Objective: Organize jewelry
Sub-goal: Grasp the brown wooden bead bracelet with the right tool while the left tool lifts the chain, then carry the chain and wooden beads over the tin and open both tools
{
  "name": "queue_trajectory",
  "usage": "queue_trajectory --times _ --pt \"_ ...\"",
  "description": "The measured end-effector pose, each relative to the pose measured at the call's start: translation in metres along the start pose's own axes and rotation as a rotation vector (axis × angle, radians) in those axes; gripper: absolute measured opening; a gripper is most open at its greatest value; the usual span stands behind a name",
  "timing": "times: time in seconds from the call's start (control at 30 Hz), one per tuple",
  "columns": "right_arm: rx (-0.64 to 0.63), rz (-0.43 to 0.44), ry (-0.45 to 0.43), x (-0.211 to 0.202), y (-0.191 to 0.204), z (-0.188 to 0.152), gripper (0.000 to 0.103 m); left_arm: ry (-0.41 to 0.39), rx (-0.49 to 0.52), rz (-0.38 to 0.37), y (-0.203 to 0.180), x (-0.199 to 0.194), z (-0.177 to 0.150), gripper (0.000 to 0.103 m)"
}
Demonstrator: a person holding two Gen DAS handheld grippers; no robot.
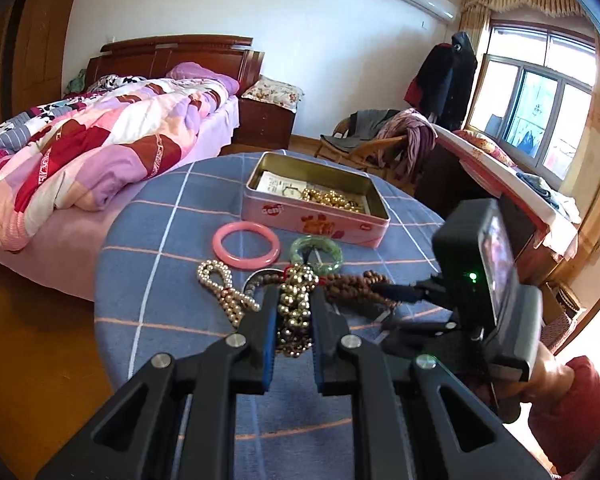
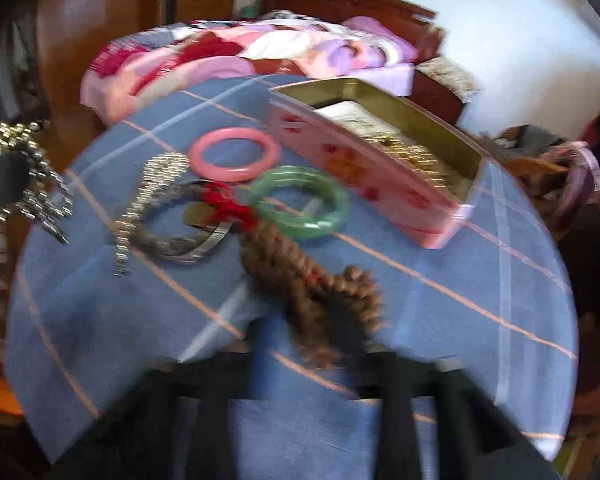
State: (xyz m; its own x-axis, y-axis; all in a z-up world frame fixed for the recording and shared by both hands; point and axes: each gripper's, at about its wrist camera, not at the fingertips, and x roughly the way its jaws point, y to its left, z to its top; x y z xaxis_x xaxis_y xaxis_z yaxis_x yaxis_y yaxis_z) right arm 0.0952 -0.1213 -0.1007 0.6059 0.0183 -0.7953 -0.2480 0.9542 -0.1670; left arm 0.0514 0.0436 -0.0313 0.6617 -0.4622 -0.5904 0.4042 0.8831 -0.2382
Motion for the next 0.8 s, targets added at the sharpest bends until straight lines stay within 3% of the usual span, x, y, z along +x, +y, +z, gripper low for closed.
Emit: queue_trajectory --times 0.1,0.17,0.3,0.5,0.8 --pt "0.119 0.086 -0.007 -0.006 -0.018 -0.005 0.014 0.005 -0.019 0.0 0.003 0.0 -0.002 0.015" --pt "0.197 0.128 -0.042 -0.015 -0.028 -0.01 0.006 0.009 -0.027 0.0 0.004 0.0 -0.003 0.015" --pt "0.325 0.198 -0.123 -0.042 -0.043 -0.018 0.006 0.014 -0.034 -0.005 0.004 0.002 -0.003 0.015" --pt "0.399 0.216 -0.215 -0.072 -0.04 -0.015 0.006 0.026 -0.018 -0.026 -0.005 0.008 -0.003 0.015" --pt "0.459 0.16 -0.296 -0.094 -0.055 -0.005 0.006 -0.006 0.033 -0.067 -0.024 0.009 0.014 0.015"
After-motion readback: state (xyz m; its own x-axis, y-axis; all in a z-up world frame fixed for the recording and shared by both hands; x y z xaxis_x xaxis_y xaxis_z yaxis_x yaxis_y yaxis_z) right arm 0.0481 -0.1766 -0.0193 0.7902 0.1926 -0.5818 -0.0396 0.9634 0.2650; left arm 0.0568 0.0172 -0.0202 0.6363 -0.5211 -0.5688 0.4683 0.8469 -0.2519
